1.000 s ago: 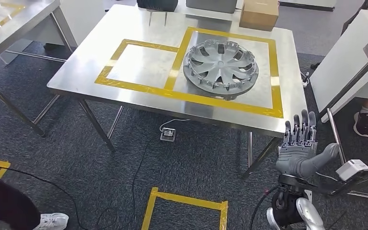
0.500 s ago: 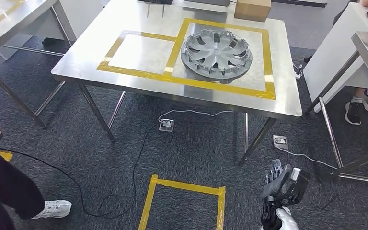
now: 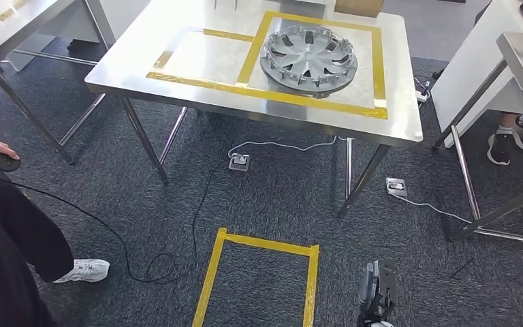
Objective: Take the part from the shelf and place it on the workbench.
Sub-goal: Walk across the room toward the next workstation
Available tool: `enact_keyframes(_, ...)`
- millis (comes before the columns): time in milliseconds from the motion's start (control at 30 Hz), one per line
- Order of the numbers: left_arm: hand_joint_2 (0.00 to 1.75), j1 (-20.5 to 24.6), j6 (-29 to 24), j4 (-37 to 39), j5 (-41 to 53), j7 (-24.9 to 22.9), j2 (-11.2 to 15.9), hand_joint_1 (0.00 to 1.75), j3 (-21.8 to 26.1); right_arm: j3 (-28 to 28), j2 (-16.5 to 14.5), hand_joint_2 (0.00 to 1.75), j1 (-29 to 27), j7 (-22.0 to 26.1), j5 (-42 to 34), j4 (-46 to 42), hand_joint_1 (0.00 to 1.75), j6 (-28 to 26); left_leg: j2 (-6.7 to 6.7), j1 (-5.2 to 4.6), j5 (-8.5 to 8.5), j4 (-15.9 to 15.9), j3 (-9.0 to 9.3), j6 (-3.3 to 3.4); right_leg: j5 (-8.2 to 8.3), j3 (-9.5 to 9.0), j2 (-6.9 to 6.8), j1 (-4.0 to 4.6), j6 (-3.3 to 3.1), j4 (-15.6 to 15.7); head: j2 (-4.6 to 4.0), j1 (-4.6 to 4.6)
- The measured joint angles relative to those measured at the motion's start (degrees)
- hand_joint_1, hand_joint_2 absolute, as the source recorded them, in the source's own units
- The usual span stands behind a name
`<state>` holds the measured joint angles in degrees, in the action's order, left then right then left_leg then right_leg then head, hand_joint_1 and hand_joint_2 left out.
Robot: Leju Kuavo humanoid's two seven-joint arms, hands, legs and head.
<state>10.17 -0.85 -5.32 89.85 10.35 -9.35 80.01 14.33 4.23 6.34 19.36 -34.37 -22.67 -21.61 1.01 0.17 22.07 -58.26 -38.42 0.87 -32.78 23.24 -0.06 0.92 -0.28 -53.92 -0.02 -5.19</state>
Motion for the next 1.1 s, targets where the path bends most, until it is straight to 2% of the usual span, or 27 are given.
enact_keyframes(33,0.00,0.0,0.0,0.0,0.0,0.0,0.0,0.00,0.1,0.5,-0.2,0.00,0.1,-0.2,0.1,0.7,0.00,0.0,-0.04,0.15,-0.06,0.1,-0.16,-0.33,0.80,0.44,-0.12,0.03,-0.25,0.1,0.00,0.03)
enact_keyframes(67,0.00,-0.1,0.0,0.0,0.0,0.0,0.1,0.00,0.1,1.1,-0.4,0.00,0.2,-0.4,0.2,1.3,0.00,0.1,-0.26,0.23,0.97,-0.5,-0.52,-0.66,1.64,0.98,-0.26,-0.01,-0.62,0.4,0.00,0.08)
enact_keyframes(100,0.00,-0.1,0.1,0.0,0.0,0.0,0.2,0.00,0.2,1.6,-0.5,0.00,0.2,-0.6,0.2,1.8,0.00,0.1,-0.57,0.26,3.18,-2.0,-1.12,-0.93,2.52,1.66,-0.44,-0.13,-0.95,0.6,0.00,0.30)
enact_keyframes(133,0.00,-0.1,0.1,0.0,0.0,0.0,0.2,0.00,0.2,2.1,-0.7,0.00,0.3,-0.8,0.2,2.2,0.00,0.1,-0.88,0.32,6.36,-4.7,-1.88,-1.15,3.24,2.47,-0.58,-0.23,-1.18,0.6,0.00,0.68)
enact_keyframes(167,0.00,-0.1,0.1,0.0,0.0,-0.1,0.3,0.00,0.3,2.4,-0.9,0.00,0.5,-0.9,0.3,2.5,0.00,0.1,-1.08,0.34,9.57,-8.2,-2.63,-1.37,3.88,3.38,-0.60,-0.24,-1.36,0.4,0.00,1.10)
enact_keyframes(200,0.00,-0.1,0.1,0.0,0.0,-0.1,0.3,0.00,0.4,2.6,-1.0,0.00,0.6,-0.9,0.3,2.7,0.00,0.1,-1.14,0.36,11.72,-11.8,-3.12,-1.57,4.50,4.37,-0.67,-0.25,-1.38,0.1,0.00,1.47)
enact_keyframes(233,0.00,-0.1,0.2,0.0,0.0,-0.1,0.3,0.00,0.4,2.8,-1.0,0.00,0.7,-0.9,0.3,2.9,0.00,0.1,-1.13,0.37,12.30,-14.5,-3.11,-1.77,5.12,5.44,-0.76,-0.26,-1.29,-0.2,0.00,1.77)
enact_keyframes(267,0.00,-0.1,0.2,0.0,0.0,-0.1,0.4,0.00,0.5,3.1,-1.1,0.00,0.8,-1.0,0.3,3.1,0.00,0.1,-1.10,0.41,11.44,-15.8,-2.40,-1.94,5.66,6.60,-0.86,-0.30,-1.15,-0.7,0.00,2.04)
enact_keyframes(300,0.00,-0.1,0.2,0.0,0.0,-0.1,0.5,0.00,0.6,3.4,-1.1,0.00,0.9,-1.1,0.3,3.4,0.00,0.1,-1.06,0.49,9.75,-15.3,-0.84,-2.06,6.12,7.79,-0.95,-0.38,-0.96,-1.2,0.00,2.24)
enact_keyframes(333,0.00,-0.1,0.2,0.0,0.0,-0.1,0.5,0.00,0.6,3.7,-1.2,0.00,0.9,-1.2,0.3,3.5,0.00,0.1,-1.01,0.60,8.18,-13.0,1.54,-2.16,6.48,8.92,-1.02,-0.47,-0.73,-1.9,0.00,2.40)
enact_keyframes(367,0.00,-0.1,0.2,0.0,0.0,-0.1,0.6,0.00,0.6,3.9,-1.2,0.00,0.9,-1.3,0.2,3.7,0.00,0.1,-0.98,0.68,7.79,-9.4,4.40,-2.28,6.73,9.99,-1.07,-0.46,-0.47,-2.6,0.00,2.56)
enact_keyframes(400,0.00,0.0,0.2,0.0,0.0,-0.1,0.6,0.00,0.7,4.0,-1.2,0.00,1.0,-1.4,0.2,3.8,0.00,0.1,-1.02,0.72,8.30,-5.7,7.02,-2.15,6.98,10.83,-1.10,-0.43,-0.20,-3.2,0.00,2.66)
enact_keyframes(433,0.00,0.0,0.2,0.0,0.0,0.0,0.6,0.00,0.7,4.0,-1.2,0.00,1.0,-1.5,0.2,3.9,0.00,0.1,-1.08,0.71,9.17,-2.7,8.80,-1.94,7.28,11.44,-1.09,-0.38,0.08,-3.8,0.00,2.66)
enact_keyframes(467,0.00,0.0,0.2,0.0,0.0,-0.1,0.6,0.00,0.8,4.1,-1.2,0.00,1.0,-1.5,0.1,4.0,0.00,0.1,-1.17,0.59,9.97,-1.0,9.67,-1.61,7.69,11.84,-1.08,-0.31,0.35,-4.0,0.00,2.61)
enact_keyframes(533,0.00,-0.1,0.2,0.0,0.0,-0.1,0.6,0.00,1.0,4.3,-1.3,0.00,0.9,-1.6,-0.2,4.2,0.00,0.0,-1.16,0.54,9.67,-0.3,9.40,-0.69,8.30,12.34,-0.94,-0.41,0.86,-4.2,0.00,2.46)
enact_keyframes(567,0.00,-0.1,0.3,0.0,0.0,-0.1,0.6,0.00,1.1,4.4,-1.3,0.00,0.8,-1.6,-0.4,4.4,0.00,0.0,-1.09,0.58,9.22,-0.2,9.00,-0.20,7.58,12.70,-0.80,-0.52,1.16,-4.6,0.00,2.41)
enact_keyframes(600,0.00,-0.2,0.3,0.0,0.0,-0.1,0.6,0.00,1.1,4.6,-1.4,0.00,0.7,-1.6,-0.5,4.5,0.00,0.0,-1.01,0.67,8.69,-0.2,8.51,0.26,5.81,13.23,-0.64,-0.65,1.52,-6.1,0.00,2.22)
enact_keyframes(667,0.00,-0.1,0.5,0.0,0.0,-0.1,0.7,0.00,1.2,4.9,-1.4,0.00,0.6,-1.7,-0.8,4.7,0.00,0.0,-0.83,0.66,7.72,-0.1,7.24,0.89,0.29,14.70,-0.43,-0.90,2.25,-12.2,0.00,1.60)
enact_keyframes(700,0.00,-0.2,0.5,0.0,0.0,0.0,0.7,0.00,1.2,5.0,-1.4,0.00,0.6,-1.7,-0.9,4.8,0.00,0.0,-0.65,0.57,7.29,-0.1,6.62,1.07,-1.90,15.31,-0.41,-0.96,2.46,-15.9,0.00,1.21)
enact_keyframes(733,0.00,-0.2,0.5,0.0,0.0,0.1,0.7,0.00,1.3,5.0,-1.4,0.00,0.7,-1.7,-1.1,4.9,0.00,0.0,-0.39,0.45,6.92,-0.1,6.00,1.18,-2.91,15.53,-0.40,-0.97,2.53,-18.6,0.00,0.89)
enact_keyframes(767,0.00,-0.2,0.5,0.0,0.0,0.2,0.7,0.00,1.3,5.1,-1.5,0.00,0.7,-1.7,-1.2,5.0,0.00,0.0,-0.05,0.27,6.55,-0.1,5.46,1.26,-2.61,15.04,-0.40,-0.94,2.42,-19.7,0.00,0.55)
enact_keyframes(800,0.00,-0.2,0.5,0.0,0.0,0.4,0.7,0.00,1.3,5.2,-1.5,0.00,0.7,-1.7,-1.4,5.0,0.00,0.0,0.36,0.05,6.21,-0.1,5.04,1.33,-1.33,13.64,-0.44,-0.86,2.10,-18.6,0.00,0.22)
enact_keyframes(867,0.00,-0.2,0.5,0.0,0.0,0.7,0.7,0.00,1.3,5.3,-1.4,0.00,0.9,-1.7,-1.9,5.2,0.00,0.0,1.43,-0.40,5.68,-0.1,4.55,1.35,1.58,8.63,-1.39,-0.32,0.75,-11.3,0.00,-0.23)
enact_keyframes(933,0.00,-0.2,0.6,0.0,0.0,0.7,0.5,0.00,1.3,5.4,-1.3,0.00,1.4,-1.6,-2.2,5.3,0.00,0.1,2.86,-0.55,5.24,0.0,4.38,1.05,2.26,4.26,-3.13,0.48,-0.71,-4.1,0.00,-0.17)
enact_keyframes(967,0.00,-0.2,0.6,0.0,0.0,0.8,0.5,0.00,1.3,5.4,-1.3,0.00,1.6,-1.6,-2.3,5.4,0.00,0.1,3.67,-0.45,5.00,0.1,4.35,0.75,2.06,3.42,-3.65,0.85,-1.22,-2.3,0.00,-0.11)
enact_keyframes(1033,0.00,-0.2,0.6,0.0,0.0,0.8,0.4,0.00,1.3,5.5,-1.1,0.00,1.6,-1.6,-2.4,5.4,0.00,0.1,4.91,-0.34,4.66,0.3,4.34,0.11,2.60,3.07,-3.01,1.08,-1.98,-0.6,0.00,-0.37)
enact_keyframes(1100,0.00,0.0,0.7,0.0,0.0,0.9,0.5,0.00,1.3,5.5,-1.1,0.00,1.4,-1.6,-2.5,5.6,0.00,0.2,2.29,-0.26,6.13,-1.2,3.65,-0.35,3.84,2.89,-2.04,0.73,-2.60,1.1,0.00,-0.57)
